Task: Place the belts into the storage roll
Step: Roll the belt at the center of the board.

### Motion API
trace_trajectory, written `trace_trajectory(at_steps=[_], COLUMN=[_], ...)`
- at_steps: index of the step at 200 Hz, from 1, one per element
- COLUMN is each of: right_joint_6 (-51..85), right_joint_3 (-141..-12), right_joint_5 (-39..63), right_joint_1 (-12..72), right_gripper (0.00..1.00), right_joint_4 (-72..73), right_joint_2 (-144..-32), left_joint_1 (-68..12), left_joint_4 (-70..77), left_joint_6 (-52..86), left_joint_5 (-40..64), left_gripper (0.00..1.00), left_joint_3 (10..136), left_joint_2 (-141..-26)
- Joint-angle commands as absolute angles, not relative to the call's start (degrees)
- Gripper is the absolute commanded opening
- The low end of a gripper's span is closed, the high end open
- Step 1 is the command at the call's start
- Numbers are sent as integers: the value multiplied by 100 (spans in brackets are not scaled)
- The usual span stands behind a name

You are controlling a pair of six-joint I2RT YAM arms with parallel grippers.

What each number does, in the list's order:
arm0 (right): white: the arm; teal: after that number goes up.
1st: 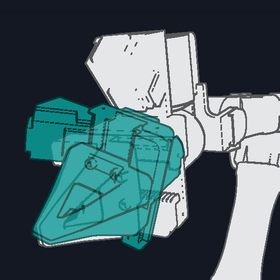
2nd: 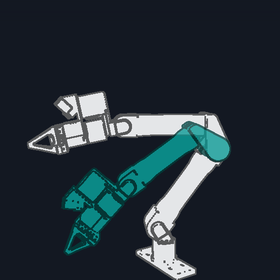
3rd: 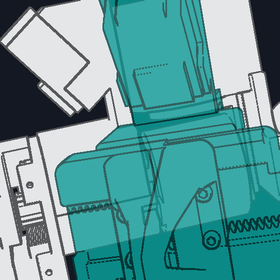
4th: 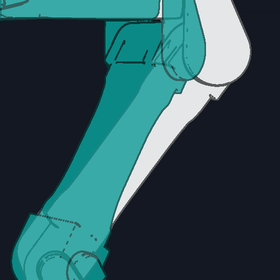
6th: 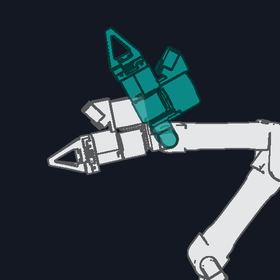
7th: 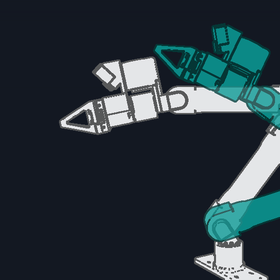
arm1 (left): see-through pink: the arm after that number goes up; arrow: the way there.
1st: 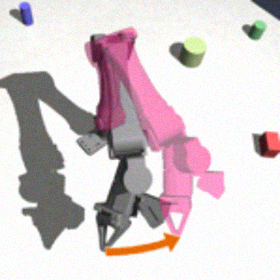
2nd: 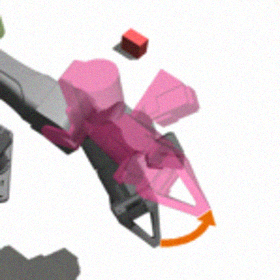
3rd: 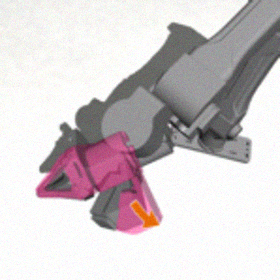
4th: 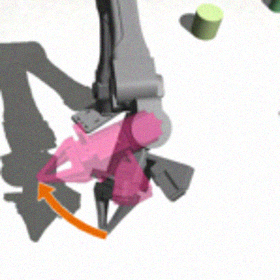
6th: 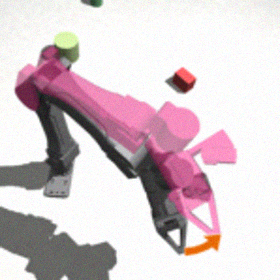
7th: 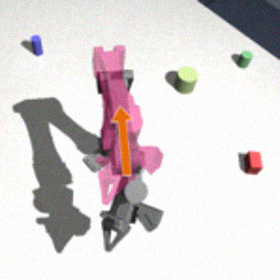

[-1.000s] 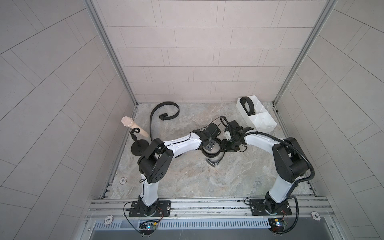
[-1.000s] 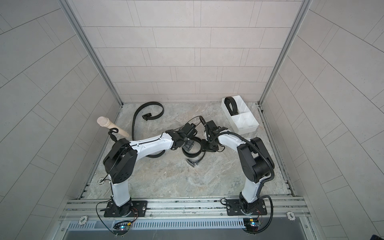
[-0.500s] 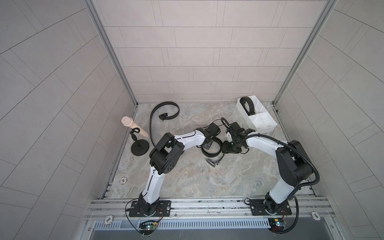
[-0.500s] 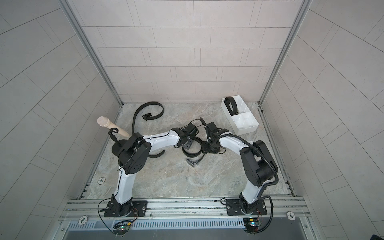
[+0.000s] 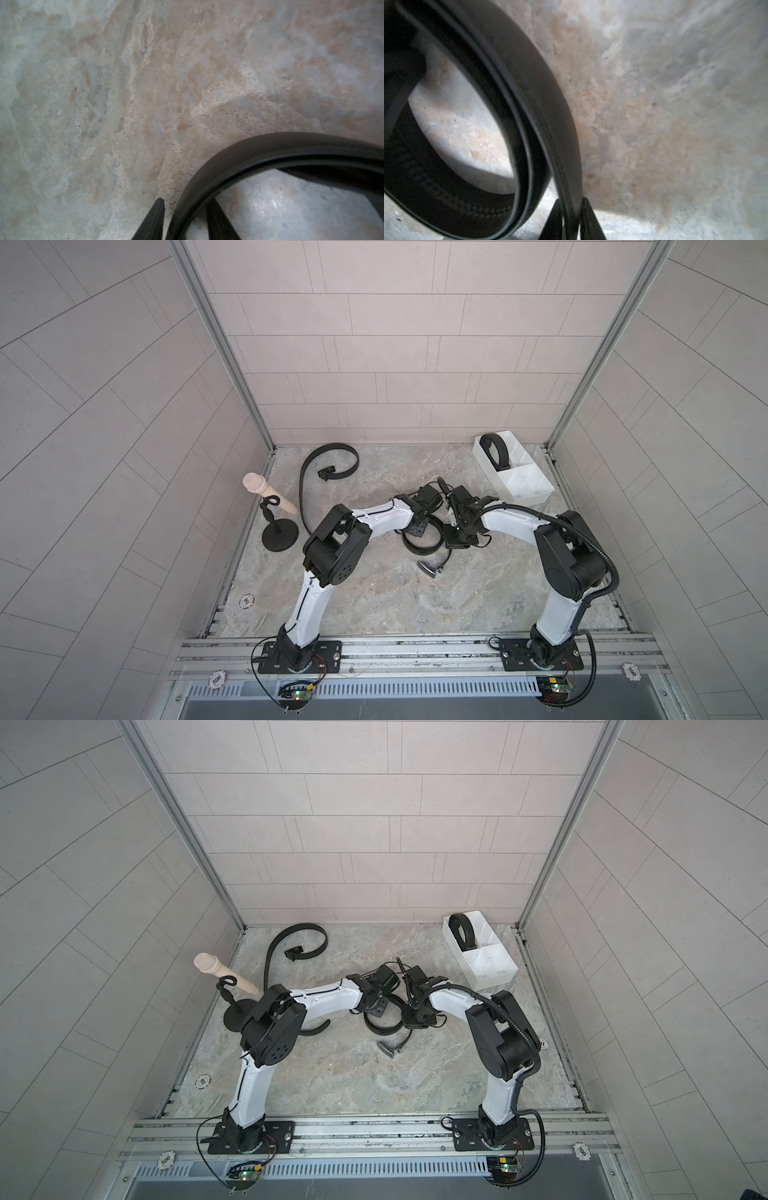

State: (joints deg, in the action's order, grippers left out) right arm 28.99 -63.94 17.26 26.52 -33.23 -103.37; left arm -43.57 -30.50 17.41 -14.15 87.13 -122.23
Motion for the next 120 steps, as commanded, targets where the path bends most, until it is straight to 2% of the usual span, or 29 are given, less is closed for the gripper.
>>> trace_trajectory(at_steps=[1, 46, 96, 110, 120], right_joint_6=[3209, 4124, 4333, 4351, 4326], right_joint_3=[-6188, -5724, -5526, -5317, -5210], right_joint_5=[1676, 1998, 1848, 1861, 1891], right_joint_1=[2959, 3538, 3515, 3395, 3305], right_gripper=[17, 19, 45, 49, 51], right_joint_4=[-3611, -2733, -2477, -2385, -2371], right_joint_2=[-10008, -9885, -9469, -9174, -8991], left_joint_1=[-4447, -4600, -4652, -4649, -4649], left_joint_4=[-3242, -3190, -3190, -3186, -3219], left_joint_6=[2127, 2477, 2542, 2505, 2480], left_joint_5=[-1415, -1293, -1217, -1196, -1182], left_gripper=[34, 27, 29, 33, 39], left_joint_3=[8697, 8657, 8411, 8320, 8289], left_joint_2=[-12412, -12465, -12319, -12212, -12144])
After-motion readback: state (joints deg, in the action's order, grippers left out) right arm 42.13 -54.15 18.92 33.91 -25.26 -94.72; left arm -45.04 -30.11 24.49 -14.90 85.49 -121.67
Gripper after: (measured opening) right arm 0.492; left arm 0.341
